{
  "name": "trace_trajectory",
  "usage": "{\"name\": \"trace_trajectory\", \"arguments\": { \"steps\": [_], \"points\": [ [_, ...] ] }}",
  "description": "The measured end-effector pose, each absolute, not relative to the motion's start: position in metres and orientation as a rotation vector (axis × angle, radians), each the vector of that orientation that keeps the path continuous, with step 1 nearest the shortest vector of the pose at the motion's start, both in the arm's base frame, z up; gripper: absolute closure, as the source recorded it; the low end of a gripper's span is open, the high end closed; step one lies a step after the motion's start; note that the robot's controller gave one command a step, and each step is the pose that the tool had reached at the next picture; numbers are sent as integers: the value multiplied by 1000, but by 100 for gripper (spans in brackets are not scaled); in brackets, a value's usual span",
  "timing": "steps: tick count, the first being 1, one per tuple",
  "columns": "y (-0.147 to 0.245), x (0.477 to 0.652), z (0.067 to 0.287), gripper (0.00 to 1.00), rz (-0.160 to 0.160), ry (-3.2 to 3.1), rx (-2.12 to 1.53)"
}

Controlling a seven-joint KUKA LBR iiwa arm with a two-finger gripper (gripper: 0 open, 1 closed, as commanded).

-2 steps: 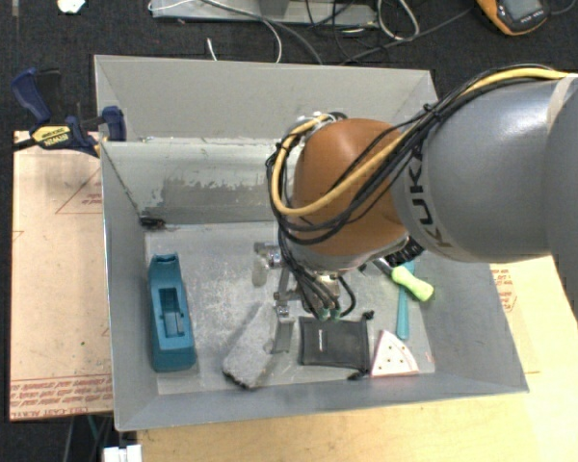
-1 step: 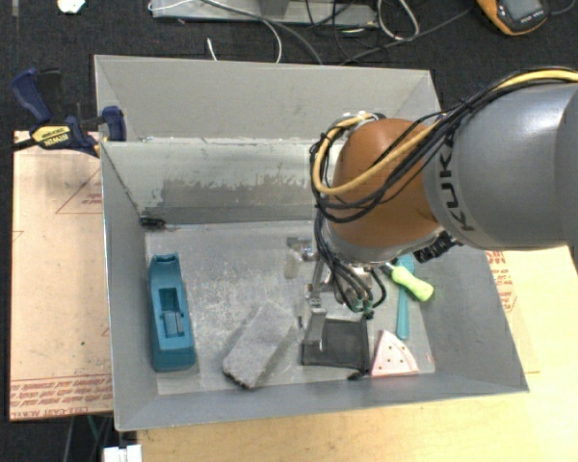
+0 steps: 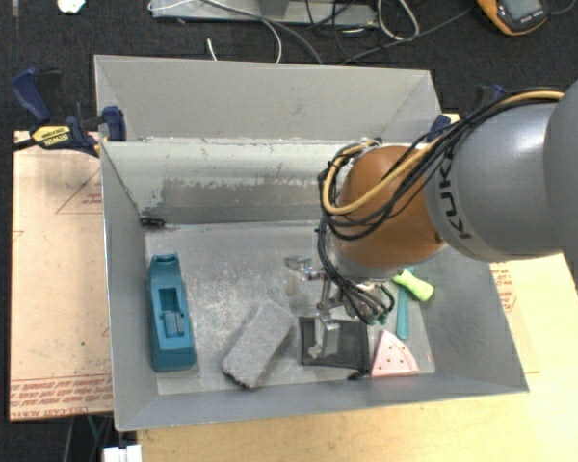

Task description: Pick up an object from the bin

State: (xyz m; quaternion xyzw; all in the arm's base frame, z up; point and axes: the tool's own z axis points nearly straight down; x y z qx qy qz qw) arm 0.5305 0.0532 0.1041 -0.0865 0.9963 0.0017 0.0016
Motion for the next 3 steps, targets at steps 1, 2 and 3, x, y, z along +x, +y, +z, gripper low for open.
{"name": "trace_trajectory", "arguments": {
  "steps": [1,2,3],
  "points": [
    [28,530,85,0,5,3108,-443],
    [8,519,72,100,12,3109,-442],
    [8,519,72,100,12,3109,-442]
  ]
}}
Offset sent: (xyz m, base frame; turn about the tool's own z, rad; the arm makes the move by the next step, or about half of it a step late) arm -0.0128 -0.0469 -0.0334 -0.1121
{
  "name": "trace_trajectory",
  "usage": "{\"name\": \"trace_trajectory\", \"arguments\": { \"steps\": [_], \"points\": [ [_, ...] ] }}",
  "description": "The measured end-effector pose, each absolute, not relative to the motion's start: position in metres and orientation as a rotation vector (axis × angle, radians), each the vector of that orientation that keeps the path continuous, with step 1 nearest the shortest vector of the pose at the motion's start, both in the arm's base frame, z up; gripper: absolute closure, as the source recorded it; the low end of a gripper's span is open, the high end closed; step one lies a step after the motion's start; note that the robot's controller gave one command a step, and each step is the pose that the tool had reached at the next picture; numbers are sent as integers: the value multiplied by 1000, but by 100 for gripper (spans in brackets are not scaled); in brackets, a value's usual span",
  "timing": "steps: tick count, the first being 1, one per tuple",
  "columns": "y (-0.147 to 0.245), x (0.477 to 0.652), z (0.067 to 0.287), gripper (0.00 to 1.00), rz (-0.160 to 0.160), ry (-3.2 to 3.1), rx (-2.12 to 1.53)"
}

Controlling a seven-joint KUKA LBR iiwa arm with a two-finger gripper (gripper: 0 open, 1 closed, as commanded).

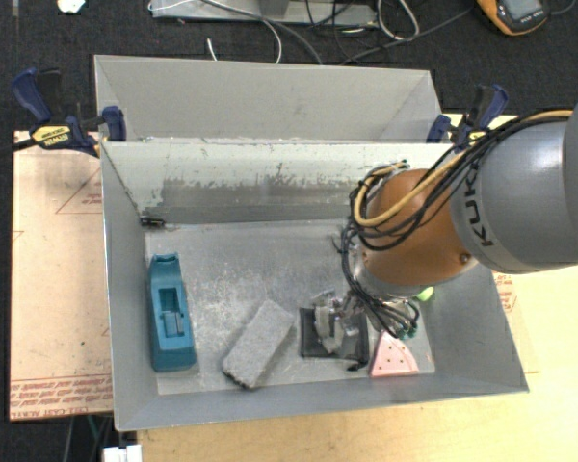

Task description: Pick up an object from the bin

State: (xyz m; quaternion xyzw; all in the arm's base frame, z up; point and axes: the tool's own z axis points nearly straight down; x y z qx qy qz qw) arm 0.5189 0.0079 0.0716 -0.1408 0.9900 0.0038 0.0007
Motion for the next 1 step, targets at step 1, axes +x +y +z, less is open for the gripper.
{"name": "trace_trajectory", "arguments": {
  "steps": [1],
  "points": [
    [-14,499,83,100,15,3131,-252]
  ]
}}
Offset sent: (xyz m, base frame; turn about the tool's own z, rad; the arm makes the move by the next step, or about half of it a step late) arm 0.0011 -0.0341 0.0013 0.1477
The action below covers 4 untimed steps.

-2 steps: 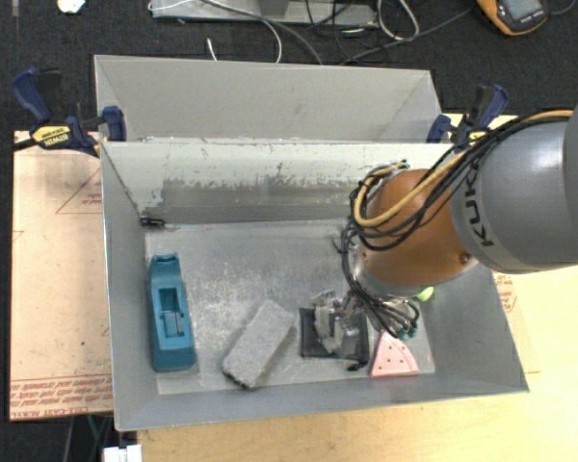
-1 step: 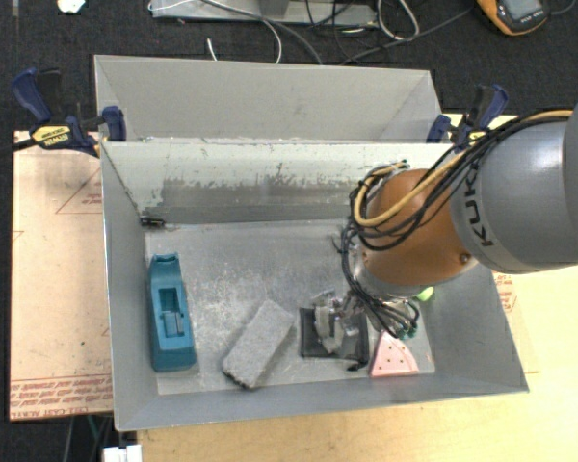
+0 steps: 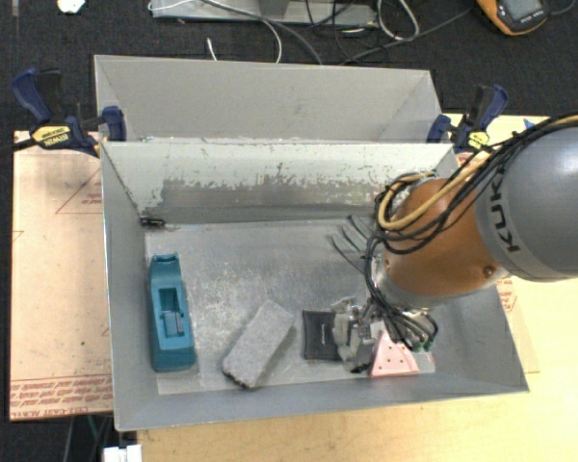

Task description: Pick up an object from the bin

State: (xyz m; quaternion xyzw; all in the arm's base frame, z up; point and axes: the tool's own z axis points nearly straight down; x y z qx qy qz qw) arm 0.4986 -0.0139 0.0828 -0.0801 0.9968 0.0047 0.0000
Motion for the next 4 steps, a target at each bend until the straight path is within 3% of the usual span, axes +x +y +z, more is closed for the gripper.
{"name": "trace_trajectory", "arguments": {
  "steps": [1,2,3,4],
  "points": [
    [-23,510,77,100,15,3131,-206],
    [-8,498,74,100,14,3131,-198],
    [-7,482,86,0,16,3130,118],
    [-8,481,85,100,17,3135,119]
  ]
}}
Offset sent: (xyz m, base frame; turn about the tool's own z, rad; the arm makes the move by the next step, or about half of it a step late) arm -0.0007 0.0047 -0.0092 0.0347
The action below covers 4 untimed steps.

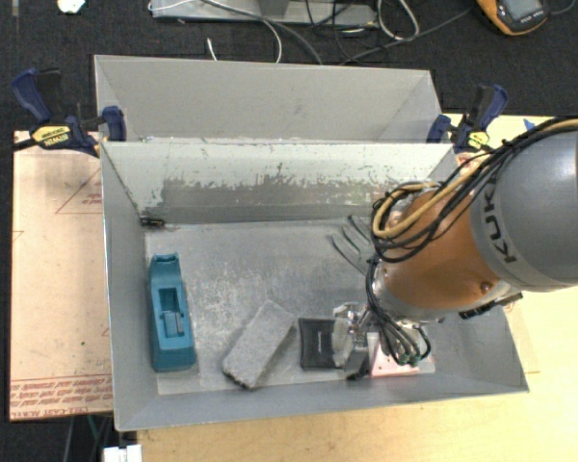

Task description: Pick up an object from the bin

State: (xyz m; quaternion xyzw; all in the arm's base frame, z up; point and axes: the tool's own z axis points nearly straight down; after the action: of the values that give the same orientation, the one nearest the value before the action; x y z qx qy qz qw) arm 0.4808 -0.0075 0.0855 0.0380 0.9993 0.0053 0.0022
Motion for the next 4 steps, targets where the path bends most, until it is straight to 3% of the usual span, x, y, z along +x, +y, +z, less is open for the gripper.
{"name": "trace_trajectory", "arguments": {
  "steps": [1,2,3,4],
  "points": [
    [-8,481,85,100,17,3135,119],
    [-4,482,143,100,17,3139,105],
    [-7,496,253,0,18,3141,160],
    [-7,496,253,0,18,3142,161]
  ]
}}
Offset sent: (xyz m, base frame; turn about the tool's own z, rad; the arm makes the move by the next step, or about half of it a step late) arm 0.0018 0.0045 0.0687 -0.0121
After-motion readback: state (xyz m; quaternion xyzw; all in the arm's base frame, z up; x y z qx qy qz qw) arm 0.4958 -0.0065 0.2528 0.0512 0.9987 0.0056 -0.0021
